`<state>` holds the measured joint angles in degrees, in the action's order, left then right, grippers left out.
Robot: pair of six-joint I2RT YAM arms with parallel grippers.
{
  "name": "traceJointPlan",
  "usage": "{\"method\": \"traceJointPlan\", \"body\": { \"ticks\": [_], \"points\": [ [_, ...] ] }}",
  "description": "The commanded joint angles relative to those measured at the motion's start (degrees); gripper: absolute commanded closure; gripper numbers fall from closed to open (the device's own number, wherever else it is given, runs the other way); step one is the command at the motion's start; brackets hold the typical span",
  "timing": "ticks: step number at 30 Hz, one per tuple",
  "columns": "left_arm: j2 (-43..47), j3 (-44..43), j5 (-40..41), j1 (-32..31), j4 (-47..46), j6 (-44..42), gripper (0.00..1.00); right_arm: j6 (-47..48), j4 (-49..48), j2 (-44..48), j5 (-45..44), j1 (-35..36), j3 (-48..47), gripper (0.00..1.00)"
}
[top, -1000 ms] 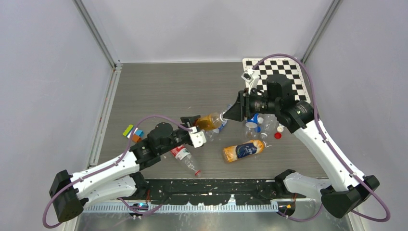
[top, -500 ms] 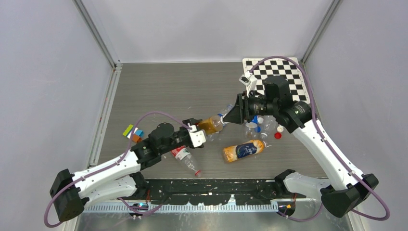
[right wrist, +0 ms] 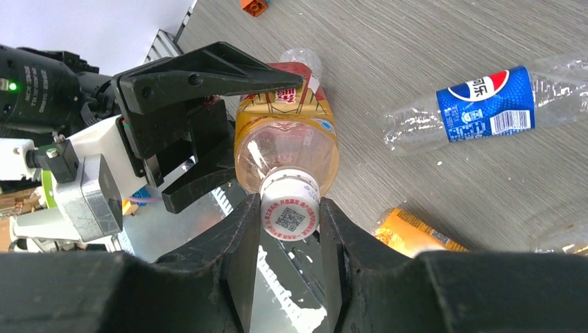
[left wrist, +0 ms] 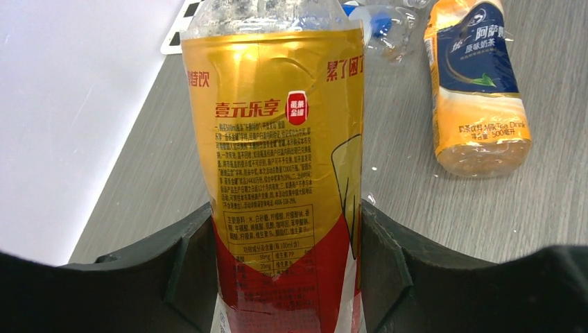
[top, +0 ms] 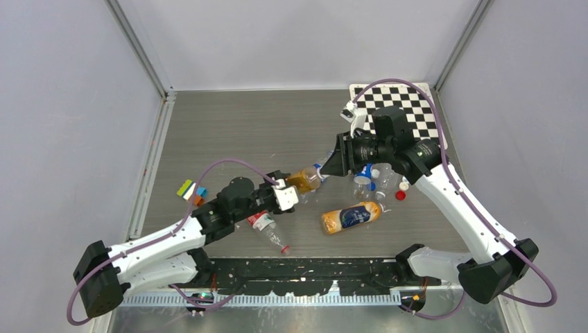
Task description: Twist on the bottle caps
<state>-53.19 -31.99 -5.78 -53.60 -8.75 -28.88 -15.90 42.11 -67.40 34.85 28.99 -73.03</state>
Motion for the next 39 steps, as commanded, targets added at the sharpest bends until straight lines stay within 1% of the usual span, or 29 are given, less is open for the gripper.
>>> {"method": "traceJointPlan", "body": {
  "ticks": [1, 4, 8, 11, 16, 19, 26, 30, 34, 39],
  "points": [
    [-0.2, -1.0, 1.0, -1.0, -10.5, 0.8, 1.0, -5.5, -1.9, -0.4, -3.1, 1.5, -1.1, 0.82],
    [-0.4, 0.2, 2.2, -1.4, -13.3, 1.0, 1.0, -9.0, -3.3, -0.7, -5.0, 1.8, -0.5, 0.87],
    [-0.6, 1.9, 3.6, -1.9, -18.4, 2.6, 1.0, -14.8, -6.5, -0.9, -7.3, 2.1, 1.6, 0.88],
    [-0.8, 2.6, 3.8, -2.3, -20.1, 2.7, 1.0, -19.2, -8.8, -1.0, -8.1, 2.4, 2.7, 0.88],
    [-1.6, 3.2, 5.3, -2.7, -22.0, 2.3, 1.0, -22.9, -6.5, -1.9, -13.4, 2.8, 1.1, 0.88],
    [-2.2, 3.5, 8.5, -2.9, -23.1, 2.4, 1.0, -25.2, -4.1, -2.6, -16.3, 2.8, 0.1, 0.88],
    [-2.7, 4.1, 10.9, -3.0, -24.4, 0.8, 1.0, -38.1, -6.8, -2.3, -20.2, 3.0, 2.4, 0.91],
    [-3.2, 4.3, 11.9, -3.2, -25.0, -0.8, 1.0, -44.1, -5.8, -1.8, -23.7, 3.3, 2.4, 0.91],
    [-3.6, 4.5, 12.3, -3.4, -24.9, -3.2, 1.0, -48.0, -3.8, -2.0, -26.0, 4.1, 1.3, 0.89],
    [-3.5, 4.9, 13.1, -4.3, -24.6, -6.3, 1.0, -49.2, -1.1, -3.7, -27.1, 5.2, -1.5, 0.79]
  ]
}}
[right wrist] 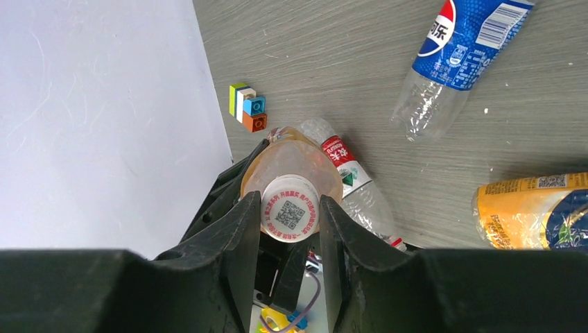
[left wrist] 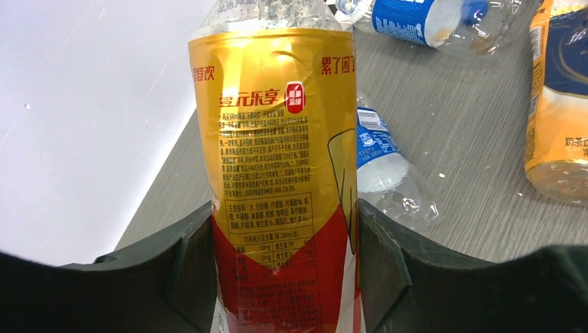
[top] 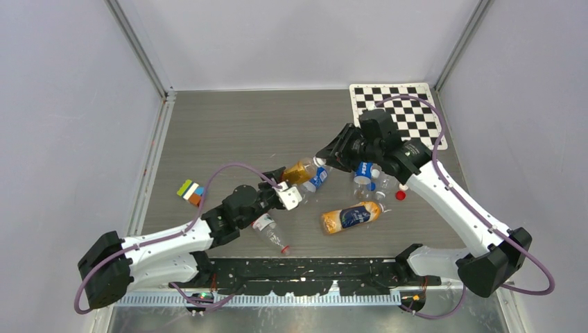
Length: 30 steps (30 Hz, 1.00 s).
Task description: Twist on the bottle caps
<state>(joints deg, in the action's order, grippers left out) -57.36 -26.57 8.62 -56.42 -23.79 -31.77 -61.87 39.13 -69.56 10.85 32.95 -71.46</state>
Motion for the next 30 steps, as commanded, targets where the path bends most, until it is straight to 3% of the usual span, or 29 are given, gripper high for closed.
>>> {"method": "traceJointPlan", "body": {
  "ticks": [1, 4, 7, 11, 17, 21, 24, 30],
  "points": [
    [0.7, -0.5, -1.3, -1.6, -9.4, -3.6, 1.0, -3.4, 1.8, -1.5, -3.2, 1.4, -3.2, 0.74],
    [0.6, -0.6, -1.0, -1.7, -9.0, -3.8, 1.0, -3.6, 0.4, -0.7, -3.4, 1.5, -3.0, 0.58],
    [0.7, -0.7, -0.6, -1.7, -7.9, -4.1, 1.0, -0.3, 0.2, 0.1, -4.4, 1.5, -5.0, 0.36],
    [0.0, -1.3, 0.9, -1.6, -6.5, -3.1, 1.0, 6.0, 1.5, 0.7, -5.1, 1.4, -8.4, 0.19],
    [-1.8, -4.1, -0.4, -1.7, -0.1, 0.0, 1.0, 19.6, 5.3, 2.0, -6.6, 1.4, -12.4, 0.11],
    [-3.5, -6.4, -3.0, -1.2, 4.6, 3.4, 1.0, 31.3, 1.6, 9.0, -7.2, 1.3, -7.0, 0.1],
    [-4.2, -7.9, -6.7, 0.6, 7.0, 6.5, 1.0, 38.7, -5.0, 14.5, -8.0, 1.3, -1.4, 0.05],
    [-3.0, -9.8, -19.7, 6.0, 11.5, 8.9, 1.0, 60.0, -2.0, 17.3, 1.5, 0.9, 1.6, 0.03]
  ]
}}
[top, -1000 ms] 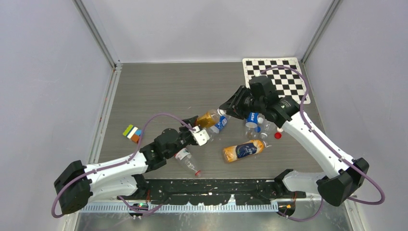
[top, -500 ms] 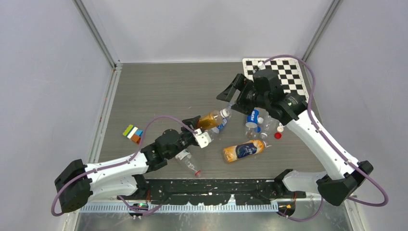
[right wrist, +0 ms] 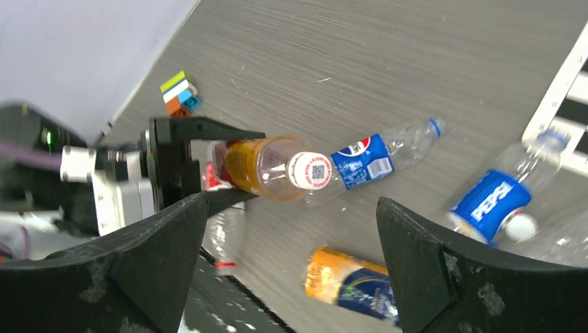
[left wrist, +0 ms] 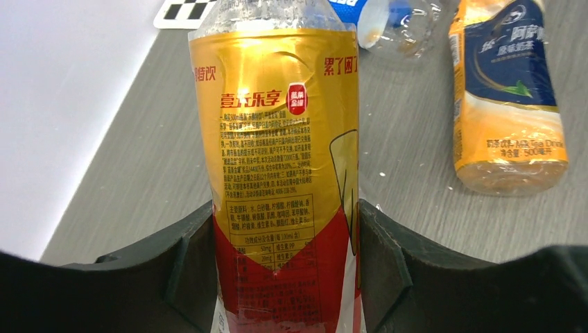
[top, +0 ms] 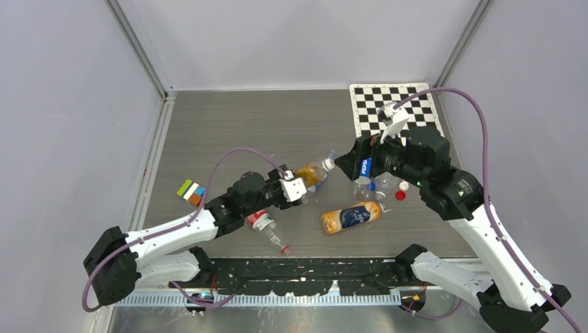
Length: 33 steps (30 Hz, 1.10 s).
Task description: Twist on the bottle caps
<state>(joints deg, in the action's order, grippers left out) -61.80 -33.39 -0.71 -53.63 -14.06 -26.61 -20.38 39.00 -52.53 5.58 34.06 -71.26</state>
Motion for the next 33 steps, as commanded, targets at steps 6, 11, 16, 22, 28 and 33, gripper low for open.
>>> {"method": "traceJointPlan", "body": {
  "ticks": [6, 11, 16, 22, 28, 33],
  "points": [
    [2.4, -4.0, -22.7, 9.3, 2.5, 6.3, 1.0, 27.7, -3.1, 0.3, 24.1, -5.8, 5.1, 0.08],
    [4.0, -4.6, -26.8, 10.5, 3.8, 5.7, 1.0, 29.2, -7.9, 0.4, 38.4, -15.9, 7.9, 0.18],
    [4.3, -5.4, -28.8, 10.8, 5.8, 4.7, 1.0, 31.3, -8.0, -1.6, 43.4, -16.7, 6.6, 0.27],
    [4.2, -5.5, -29.5, 10.8, 5.9, 5.0, 1.0, 31.9, -7.9, -3.2, 45.3, -16.7, 4.9, 0.29],
    [3.8, -5.8, -30.9, 10.8, 6.2, 5.4, 1.0, 32.0, -8.2, -4.2, 46.3, -16.7, 5.0, 0.3],
    [3.9, -5.9, -31.2, 10.8, 6.2, 5.5, 1.0, 31.6, -8.9, -5.5, 47.6, -16.7, 4.6, 0.31]
  ]
}}
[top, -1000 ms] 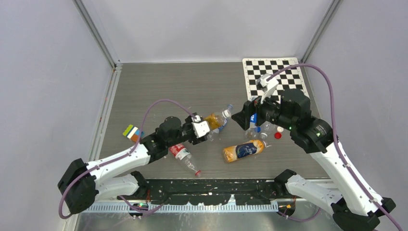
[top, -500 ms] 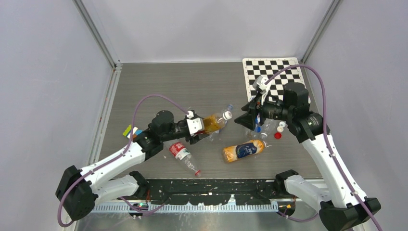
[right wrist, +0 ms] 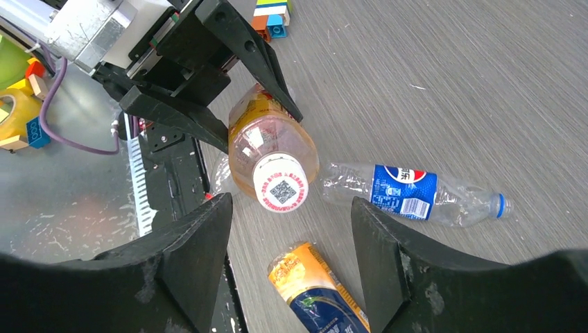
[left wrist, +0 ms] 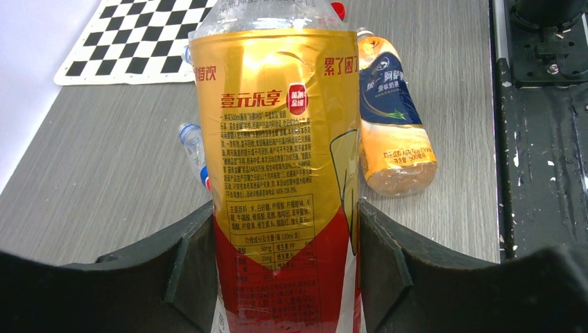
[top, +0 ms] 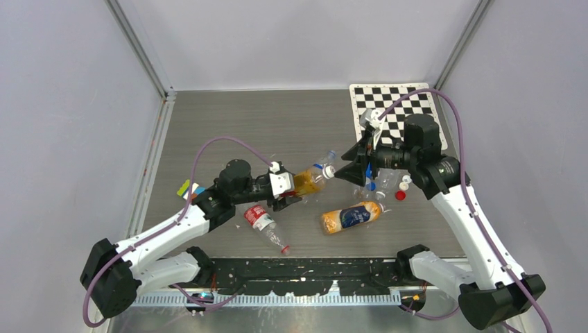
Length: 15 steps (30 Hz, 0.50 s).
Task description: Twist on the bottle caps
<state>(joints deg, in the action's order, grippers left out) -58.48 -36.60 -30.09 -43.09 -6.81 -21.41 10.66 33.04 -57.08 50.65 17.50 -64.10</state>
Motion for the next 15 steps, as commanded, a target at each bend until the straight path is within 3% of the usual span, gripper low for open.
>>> {"method": "traceJointPlan", "body": {
  "ticks": [1, 15],
  "points": [
    [0.6, -2.7, -1.8, 0.3, -1.1, 0.4, 1.0, 0.3, -3.0, -1.1, 3.0, -0.2, -2.7, 0.32],
    [0.6, -2.6, -2.6, 0.2, -1.8, 1.1, 1.0, -1.1, -3.9, -3.3, 4.2, 0.2, -2.2, 0.35]
  ]
}}
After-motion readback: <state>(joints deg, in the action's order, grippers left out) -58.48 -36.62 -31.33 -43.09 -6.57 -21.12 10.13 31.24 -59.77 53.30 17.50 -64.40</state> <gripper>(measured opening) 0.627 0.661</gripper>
